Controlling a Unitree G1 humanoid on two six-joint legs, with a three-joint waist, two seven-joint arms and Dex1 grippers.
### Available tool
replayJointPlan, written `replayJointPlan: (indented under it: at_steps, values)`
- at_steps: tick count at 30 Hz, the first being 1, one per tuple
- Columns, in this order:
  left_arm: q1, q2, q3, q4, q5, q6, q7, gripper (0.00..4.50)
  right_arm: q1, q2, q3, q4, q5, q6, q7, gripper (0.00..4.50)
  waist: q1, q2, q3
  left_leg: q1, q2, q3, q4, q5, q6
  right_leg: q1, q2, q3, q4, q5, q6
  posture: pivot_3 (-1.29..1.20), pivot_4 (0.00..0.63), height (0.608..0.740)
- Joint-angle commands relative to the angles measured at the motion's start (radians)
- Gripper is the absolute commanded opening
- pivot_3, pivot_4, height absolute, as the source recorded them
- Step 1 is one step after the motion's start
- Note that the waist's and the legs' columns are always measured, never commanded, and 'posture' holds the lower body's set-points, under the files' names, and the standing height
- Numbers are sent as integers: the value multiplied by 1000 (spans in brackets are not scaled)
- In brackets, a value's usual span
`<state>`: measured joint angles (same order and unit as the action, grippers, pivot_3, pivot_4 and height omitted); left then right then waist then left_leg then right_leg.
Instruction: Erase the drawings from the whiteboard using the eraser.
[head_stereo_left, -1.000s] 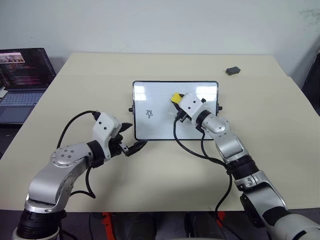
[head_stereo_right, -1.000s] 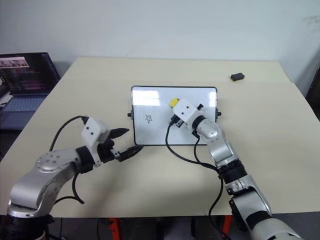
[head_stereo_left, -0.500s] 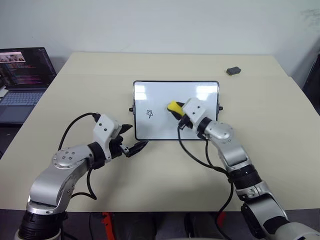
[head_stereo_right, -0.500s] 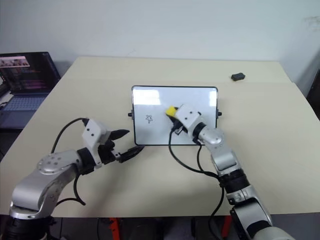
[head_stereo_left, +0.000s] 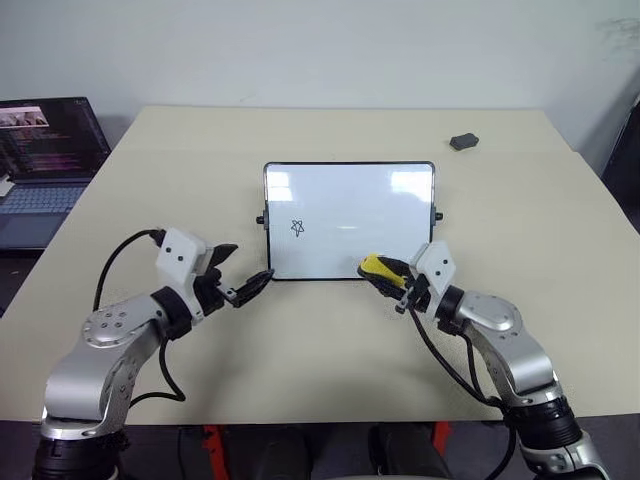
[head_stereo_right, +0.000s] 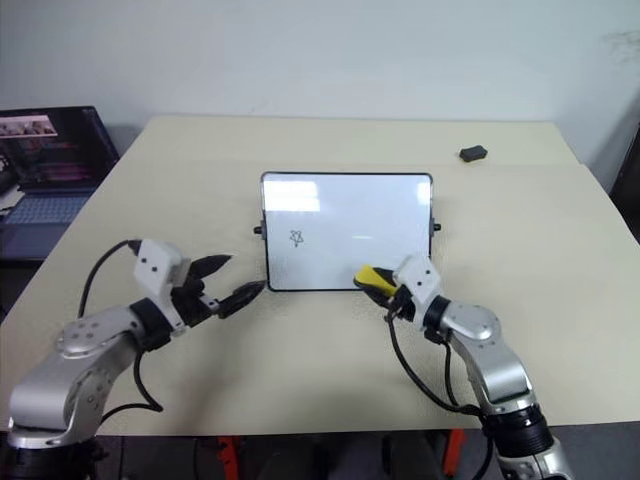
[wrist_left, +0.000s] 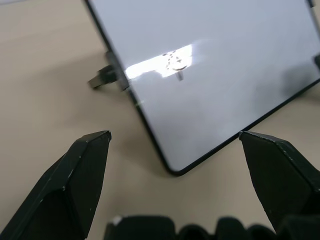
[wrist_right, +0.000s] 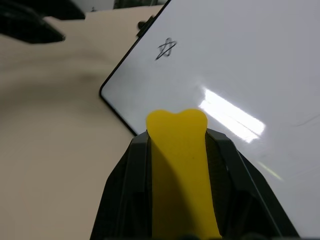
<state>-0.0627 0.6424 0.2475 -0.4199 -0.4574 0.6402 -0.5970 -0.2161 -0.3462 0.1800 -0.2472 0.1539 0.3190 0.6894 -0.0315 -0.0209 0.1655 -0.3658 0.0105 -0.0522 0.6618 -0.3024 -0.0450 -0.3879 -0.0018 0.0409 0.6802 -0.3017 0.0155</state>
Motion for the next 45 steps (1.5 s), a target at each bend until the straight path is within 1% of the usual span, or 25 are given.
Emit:
replayJointPlan:
  at_steps: [1,5,8,11,13,17,20,23,25,34,36,40,45]
  values:
    - [-7,15,30,-27,-2,-16,6,4500,-47,15,13,-3,-21,-66,-15,1111,1,0,0,0,0,0,0,0,0,0,0,0,0,0,0,0,150,740]
    - [3,22,44,-30,-12,-4,0,4500,-164,63,39,87,-84,-169,-61,1111,-5,0,1,0,0,1,0,0,0,0,0,0,1,0,0,0,150,740]
    - [14,30,62,-28,-20,3,-7,4500,-290,102,75,225,-166,-272,-113,1111,-5,-1,1,1,1,0,0,0,0,-1,1,0,1,0,0,0,150,740]
    - [28,42,75,-29,-25,7,-13,4500,-432,154,98,389,-225,-337,-161,1111,-3,-1,1,0,1,0,0,0,0,-1,1,0,0,0,0,0,150,740]
    - [30,47,78,-28,-27,8,-13,4500,-496,179,104,478,-248,-374,-179,1111,-3,-1,1,0,0,1,0,0,0,-1,0,0,0,0,0,0,150,740]
    - [28,53,74,-41,-33,15,-11,4500,-676,247,122,741,-310,-464,-245,1111,-3,-1,2,0,0,1,0,0,0,-1,0,0,0,0,0,0,150,740]
    - [28,55,65,-50,-33,18,-12,4500,-758,282,139,895,-354,-520,-282,1111,-3,-1,2,0,0,1,0,0,0,-2,0,0,0,0,-1,0,150,740]
    - [29,51,59,-58,-33,20,-11,4500,-771,293,183,990,-398,-535,-256,1111,-3,-1,2,-1,0,1,-1,0,-1,-2,0,0,0,0,-1,0,150,740]
    - [31,50,53,-63,-31,18,-11,4500,-753,288,214,1017,-422,-545,-227,1111,-3,-1,2,-1,0,1,-1,0,-1,-2,-1,0,0,0,-1,0,150,740]
    - [22,52,43,-48,-30,7,-19,4500,-666,244,283,985,-459,-493,-64,1111,-4,-2,1,3,0,0,0,0,-1,1,-1,-1,3,1,-1,0,150,740]
    - [18,53,41,-41,-29,3,-24,4500,-666,247,272,971,-454,-497,-75,1111,-4,-2,1,3,0,0,1,0,-1,1,-1,-1,3,2,-2,0,150,740]
    - [14,53,36,-32,-24,-3,-33,4500,-725,266,199,981,-436,-531,-202,1111,-4,-1,1,3,0,-1,1,0,-1,1,-1,-2,3,2,-2,0,150,740]
    - [19,50,31,-29,-21,-11,-36,4500,-770,268,163,1007,-438,-553,-292,1111,-1,-1,2,2,0,-1,1,0,-1,0,-1,-2,2,2,-2,0,150,740]
